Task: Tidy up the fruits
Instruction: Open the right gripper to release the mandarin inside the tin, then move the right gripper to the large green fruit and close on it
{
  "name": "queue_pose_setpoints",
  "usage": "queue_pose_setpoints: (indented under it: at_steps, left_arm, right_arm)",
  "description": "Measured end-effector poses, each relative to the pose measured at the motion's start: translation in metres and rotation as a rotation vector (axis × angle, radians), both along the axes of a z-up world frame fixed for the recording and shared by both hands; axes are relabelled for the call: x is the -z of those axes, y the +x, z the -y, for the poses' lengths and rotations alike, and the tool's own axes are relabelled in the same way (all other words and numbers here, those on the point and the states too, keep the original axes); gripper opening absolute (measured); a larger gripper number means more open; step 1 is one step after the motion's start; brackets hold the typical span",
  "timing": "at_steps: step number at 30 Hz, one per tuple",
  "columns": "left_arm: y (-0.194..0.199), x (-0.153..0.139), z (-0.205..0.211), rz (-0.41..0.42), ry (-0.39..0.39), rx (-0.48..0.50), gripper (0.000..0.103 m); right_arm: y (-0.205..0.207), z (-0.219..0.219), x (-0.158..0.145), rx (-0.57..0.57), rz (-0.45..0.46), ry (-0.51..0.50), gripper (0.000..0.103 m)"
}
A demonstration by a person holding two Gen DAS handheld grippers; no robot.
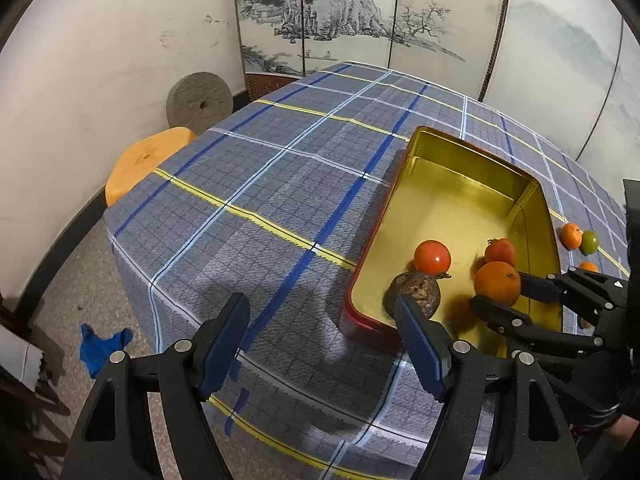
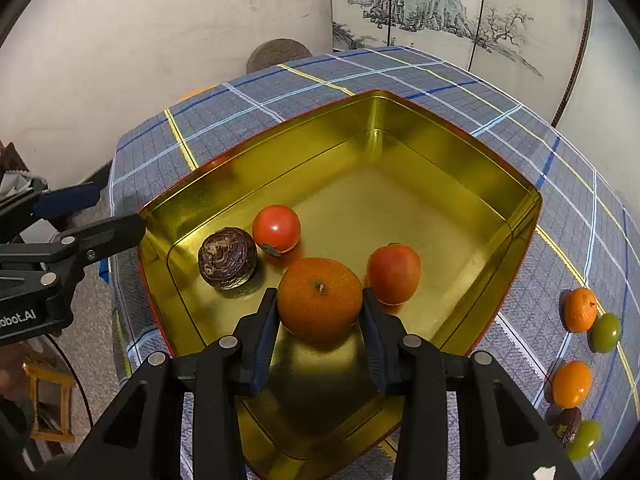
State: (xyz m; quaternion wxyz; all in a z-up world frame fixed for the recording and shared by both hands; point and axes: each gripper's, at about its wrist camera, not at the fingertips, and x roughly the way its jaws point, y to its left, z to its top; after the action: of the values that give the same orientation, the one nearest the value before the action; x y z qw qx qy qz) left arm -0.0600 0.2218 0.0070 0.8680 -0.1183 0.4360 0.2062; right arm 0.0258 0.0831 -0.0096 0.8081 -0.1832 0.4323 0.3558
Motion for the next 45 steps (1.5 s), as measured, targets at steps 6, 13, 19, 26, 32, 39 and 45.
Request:
queue_pose_setpoints:
  at_steps: [6,13,19,26,32,39,45]
  left_arm:
    - [-0.001,0.002,0.002,-0.007,-0.005,0.006,0.075]
    - [-0.001,0.001,0.008,-0.006,-0.008,0.021,0.075]
    - [0.001,-0.002,0.014,-0.003,-0.003,0.037,0.075]
    - [0.007,-0.013,0.027,0.02,0.003,0.071,0.075]
    - [0.016,-0.02,0.049,0.038,0.001,0.136,0.075]
    - [0.03,-0.022,0.088,0.037,0.001,0.235,0.075]
    - [0.04,-0.017,0.118,0.02,-0.003,0.307,0.075]
  right_arm:
    - [-0.004,-0.003,0.002,-0.007,0.02,-0.019,0.038]
    - [-0.005,-0.003,0.001,-0.009,0.022,-0.022,0.039]
    - [-0.007,0.002,-0.004,-0.009,0.018,0.009,0.047]
    - [-0.012,0.019,-0.024,0.009,0.044,0.079,0.047]
    - [-0.018,0.067,-0.045,0.093,0.08,0.151,0.047]
    - [-0.008,0.155,-0.047,0.288,0.112,0.139,0.047]
    - [-0.003,0.221,-0.03,0.436,0.088,0.104,0.047]
